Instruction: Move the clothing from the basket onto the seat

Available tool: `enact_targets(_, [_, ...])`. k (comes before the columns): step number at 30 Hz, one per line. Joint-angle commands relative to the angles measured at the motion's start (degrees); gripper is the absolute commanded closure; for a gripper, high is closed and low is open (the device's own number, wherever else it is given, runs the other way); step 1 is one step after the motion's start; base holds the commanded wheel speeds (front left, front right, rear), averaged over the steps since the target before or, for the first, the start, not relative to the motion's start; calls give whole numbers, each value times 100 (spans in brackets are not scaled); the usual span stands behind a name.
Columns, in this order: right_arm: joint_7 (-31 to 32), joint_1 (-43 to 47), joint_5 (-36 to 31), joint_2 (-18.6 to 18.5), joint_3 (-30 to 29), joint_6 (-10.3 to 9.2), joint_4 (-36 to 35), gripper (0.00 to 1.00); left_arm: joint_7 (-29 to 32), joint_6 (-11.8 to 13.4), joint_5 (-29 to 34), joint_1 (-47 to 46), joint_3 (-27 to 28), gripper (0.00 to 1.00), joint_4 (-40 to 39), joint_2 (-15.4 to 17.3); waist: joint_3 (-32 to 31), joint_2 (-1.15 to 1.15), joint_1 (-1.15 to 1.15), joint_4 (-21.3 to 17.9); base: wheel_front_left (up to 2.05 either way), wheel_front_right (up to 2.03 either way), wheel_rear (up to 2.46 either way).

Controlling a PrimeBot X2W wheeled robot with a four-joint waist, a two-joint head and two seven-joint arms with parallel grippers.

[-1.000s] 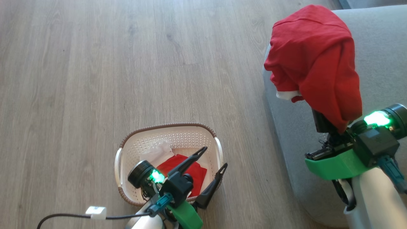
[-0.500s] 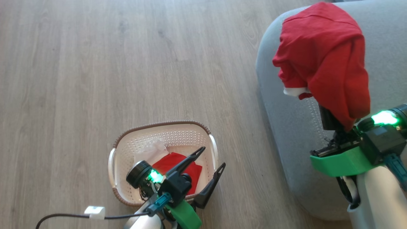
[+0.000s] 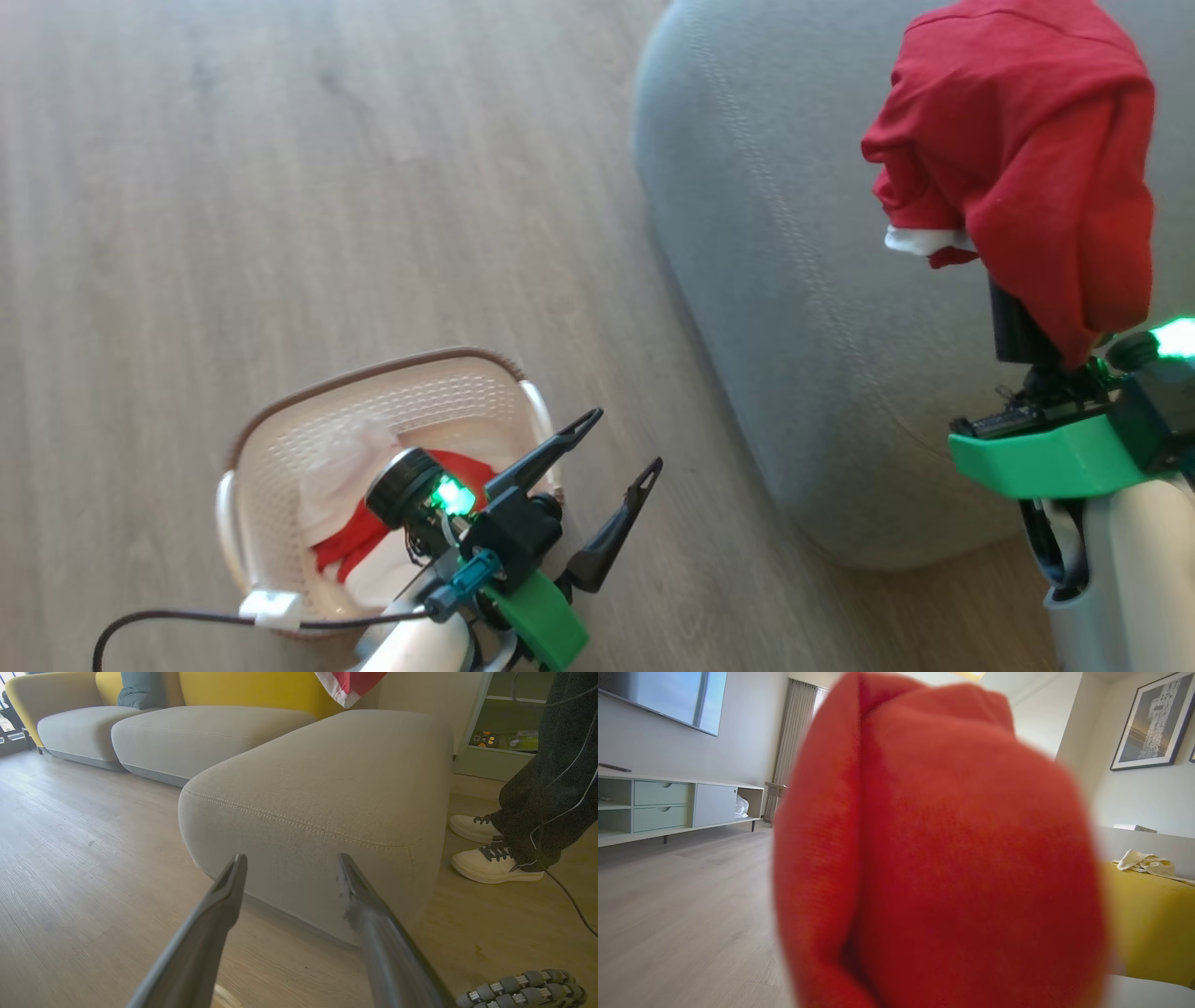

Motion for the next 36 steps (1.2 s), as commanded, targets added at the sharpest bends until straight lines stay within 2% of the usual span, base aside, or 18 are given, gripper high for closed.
enact_targets(1, [-13,-126,-30,24,9,-1,-229,100,-29,-5,-26,-243,127,0,-202,40,92,0,0,-374,0,0,0])
enact_targets(3, [-13,-116,-32,30,-25,-1,-231,100,-29,-5,-25,-246,117,0,-210,40,99,0,0,-441,0,0,0])
enact_targets(12, [-13,-89,-28,85,-122,-1,-224,100,-29,-4,-6,-245,52,0,-229,35,139,0,0,-1229,0,0,0])
enact_targets(25, [-13,254,-92,305,-814,-1,-517,100,-29,-5,-214,-579,-547,0,-142,50,223,0,0,-1395,0,0,0])
enact_targets(36, [-13,125,-95,405,-1153,-1,-512,100,-29,-5,-207,-666,-507,0,-173,84,392,0,0,-1378,0,0,0])
